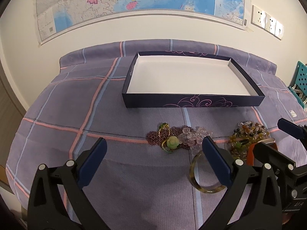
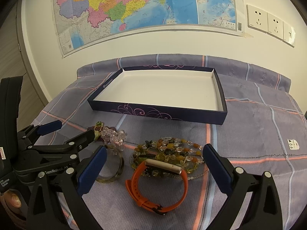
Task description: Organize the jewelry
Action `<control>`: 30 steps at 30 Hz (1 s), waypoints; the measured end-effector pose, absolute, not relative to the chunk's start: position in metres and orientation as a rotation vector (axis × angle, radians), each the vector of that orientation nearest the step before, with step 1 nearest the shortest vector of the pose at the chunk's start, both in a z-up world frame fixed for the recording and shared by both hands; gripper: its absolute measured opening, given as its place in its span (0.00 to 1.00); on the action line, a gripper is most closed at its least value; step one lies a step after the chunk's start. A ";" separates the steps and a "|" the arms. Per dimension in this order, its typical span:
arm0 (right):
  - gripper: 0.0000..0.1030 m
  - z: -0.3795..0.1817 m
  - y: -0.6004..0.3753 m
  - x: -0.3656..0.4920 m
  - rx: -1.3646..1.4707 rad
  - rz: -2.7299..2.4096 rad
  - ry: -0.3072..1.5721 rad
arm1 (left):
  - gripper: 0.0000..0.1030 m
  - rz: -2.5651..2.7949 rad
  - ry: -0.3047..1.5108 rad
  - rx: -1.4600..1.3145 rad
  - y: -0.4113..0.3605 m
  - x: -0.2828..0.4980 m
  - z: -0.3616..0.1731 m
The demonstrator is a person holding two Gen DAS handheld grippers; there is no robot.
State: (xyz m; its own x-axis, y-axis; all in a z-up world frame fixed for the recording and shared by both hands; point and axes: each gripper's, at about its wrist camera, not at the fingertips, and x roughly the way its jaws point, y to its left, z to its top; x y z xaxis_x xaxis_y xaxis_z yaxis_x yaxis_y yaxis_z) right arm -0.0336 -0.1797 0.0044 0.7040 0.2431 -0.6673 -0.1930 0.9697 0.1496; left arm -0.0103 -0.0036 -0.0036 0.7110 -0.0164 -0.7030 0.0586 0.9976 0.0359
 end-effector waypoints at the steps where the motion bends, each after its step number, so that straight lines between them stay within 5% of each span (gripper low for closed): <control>1: 0.94 0.004 -0.180 -0.034 0.071 0.242 0.751 | 0.95 -0.043 0.779 0.056 -0.003 -0.010 -0.004; 15: 0.94 -0.003 -0.192 -0.038 0.086 0.233 0.779 | 0.95 -0.130 0.812 0.068 -0.006 -0.011 -0.014; 20: 0.93 -0.010 -0.205 -0.043 0.102 0.223 0.804 | 0.81 -0.190 0.851 0.066 -0.008 -0.011 -0.021; 25: 0.82 -0.017 -0.213 -0.049 0.122 0.251 0.846 | 0.65 -0.283 0.892 0.083 -0.019 -0.014 -0.029; 30: 0.56 -0.023 -0.216 -0.053 0.149 0.281 0.880 | 0.54 -0.341 0.906 0.094 -0.024 -0.019 -0.031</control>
